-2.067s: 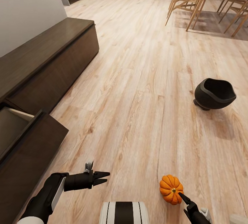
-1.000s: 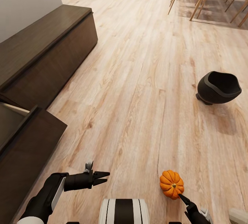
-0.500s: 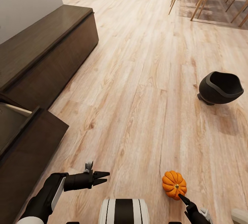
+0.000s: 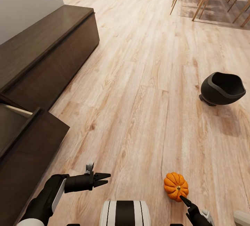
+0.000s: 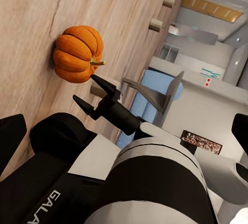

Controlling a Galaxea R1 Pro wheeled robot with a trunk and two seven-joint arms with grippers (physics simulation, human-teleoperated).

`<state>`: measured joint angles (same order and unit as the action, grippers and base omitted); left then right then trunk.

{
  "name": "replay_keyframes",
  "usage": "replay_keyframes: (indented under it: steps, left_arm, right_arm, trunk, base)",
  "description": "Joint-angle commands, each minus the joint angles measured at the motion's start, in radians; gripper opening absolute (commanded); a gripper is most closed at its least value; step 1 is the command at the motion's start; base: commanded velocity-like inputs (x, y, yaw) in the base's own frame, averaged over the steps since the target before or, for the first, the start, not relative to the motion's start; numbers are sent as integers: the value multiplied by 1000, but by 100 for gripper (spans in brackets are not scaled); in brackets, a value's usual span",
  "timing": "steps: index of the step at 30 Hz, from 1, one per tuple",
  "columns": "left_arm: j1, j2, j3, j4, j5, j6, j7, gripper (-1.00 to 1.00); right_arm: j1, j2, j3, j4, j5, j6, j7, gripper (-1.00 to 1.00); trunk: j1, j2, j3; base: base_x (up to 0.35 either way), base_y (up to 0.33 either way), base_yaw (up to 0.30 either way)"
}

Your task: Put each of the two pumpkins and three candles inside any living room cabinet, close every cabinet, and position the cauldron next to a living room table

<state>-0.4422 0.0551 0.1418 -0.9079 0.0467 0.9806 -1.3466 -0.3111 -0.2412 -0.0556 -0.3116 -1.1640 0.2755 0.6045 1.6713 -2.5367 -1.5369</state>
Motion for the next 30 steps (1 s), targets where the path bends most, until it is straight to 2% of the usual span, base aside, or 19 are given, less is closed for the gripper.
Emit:
replay_keyframes:
  steps: [1, 30]
  left_arm:
    - [0, 0, 0, 0, 2, 10, -2, 100]
    - [0, 0, -1, 0, 1, 10, 0, 100]
  right_arm:
    - [0, 0, -6, 0, -5, 11, 2, 100]
    - [0, 0, -6, 0, -5, 11, -3, 100]
  trunk:
    - [0, 0, -1]
    - [0, 0, -1]
  base:
    - [0, 0, 0]
    - [57, 7, 0]
